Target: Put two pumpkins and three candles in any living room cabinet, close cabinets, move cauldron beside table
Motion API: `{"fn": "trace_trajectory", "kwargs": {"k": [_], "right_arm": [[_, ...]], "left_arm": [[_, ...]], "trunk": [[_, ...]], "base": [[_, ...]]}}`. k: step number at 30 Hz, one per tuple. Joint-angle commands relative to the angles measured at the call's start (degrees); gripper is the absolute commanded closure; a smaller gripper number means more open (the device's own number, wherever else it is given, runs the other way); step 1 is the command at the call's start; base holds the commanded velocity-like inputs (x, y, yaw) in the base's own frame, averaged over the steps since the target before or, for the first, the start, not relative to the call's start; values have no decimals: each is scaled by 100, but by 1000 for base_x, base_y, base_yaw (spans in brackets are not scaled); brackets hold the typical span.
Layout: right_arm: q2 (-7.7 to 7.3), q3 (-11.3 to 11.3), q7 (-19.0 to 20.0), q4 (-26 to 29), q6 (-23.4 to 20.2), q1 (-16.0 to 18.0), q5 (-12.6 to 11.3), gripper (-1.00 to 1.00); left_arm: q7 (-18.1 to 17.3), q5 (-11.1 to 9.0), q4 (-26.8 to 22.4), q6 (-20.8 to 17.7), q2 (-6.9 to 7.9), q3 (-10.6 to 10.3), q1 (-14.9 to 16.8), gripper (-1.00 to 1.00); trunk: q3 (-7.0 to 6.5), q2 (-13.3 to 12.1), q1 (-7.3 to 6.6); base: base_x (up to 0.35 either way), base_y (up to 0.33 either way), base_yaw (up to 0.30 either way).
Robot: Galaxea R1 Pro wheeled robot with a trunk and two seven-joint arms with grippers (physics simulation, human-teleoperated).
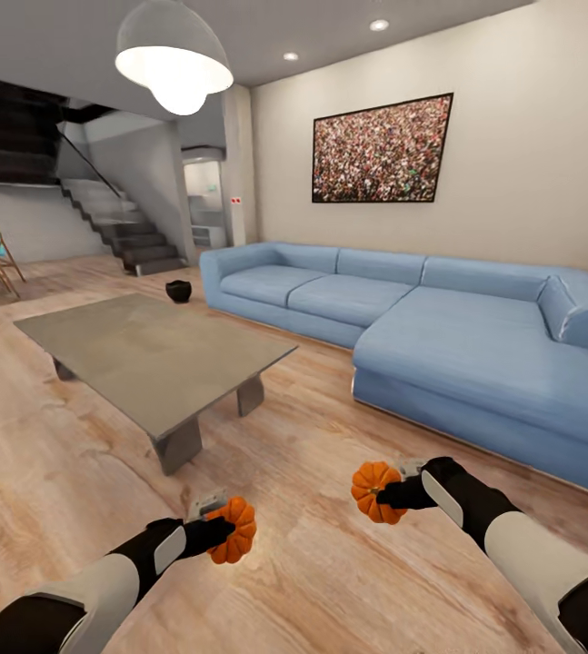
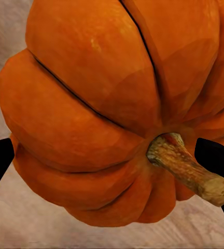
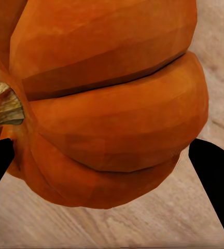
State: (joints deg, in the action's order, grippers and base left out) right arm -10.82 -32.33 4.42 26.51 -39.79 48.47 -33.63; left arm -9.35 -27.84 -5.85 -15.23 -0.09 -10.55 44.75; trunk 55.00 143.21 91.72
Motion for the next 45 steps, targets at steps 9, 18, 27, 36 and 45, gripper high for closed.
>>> {"fn": "trace_trajectory", "kwargs": {"k": [9, 18, 27, 36, 45], "right_arm": [[-7, -19, 33, 12, -20, 4, 26, 100], [-7, -74, 33, 12, -20, 4, 31, 100], [-7, -465, 24, 12, -11, 4, 23, 100], [-7, -476, 24, 12, -11, 4, 23, 100], [-7, -476, 24, 12, -11, 4, 23, 100]], "left_arm": [[-21, -80, 1, -22, 0, -17, 4, 100], [-13, -71, 13, 1, -5, -22, 1, 100], [3, -73, 30, 2, 0, -14, 1, 100], [3, -81, 32, 2, 1, -9, 1, 100], [3, -82, 32, 2, 0, -9, 2, 100]], "trunk": [[3, 3, -5], [3, 3, -5], [3, 3, -5], [3, 3, -5], [3, 3, -5]], "base": [[-88, 0, 276], [-1, 0, 282], [0, 125, 286], [0, 284, 286], [13, 286, 286]]}}
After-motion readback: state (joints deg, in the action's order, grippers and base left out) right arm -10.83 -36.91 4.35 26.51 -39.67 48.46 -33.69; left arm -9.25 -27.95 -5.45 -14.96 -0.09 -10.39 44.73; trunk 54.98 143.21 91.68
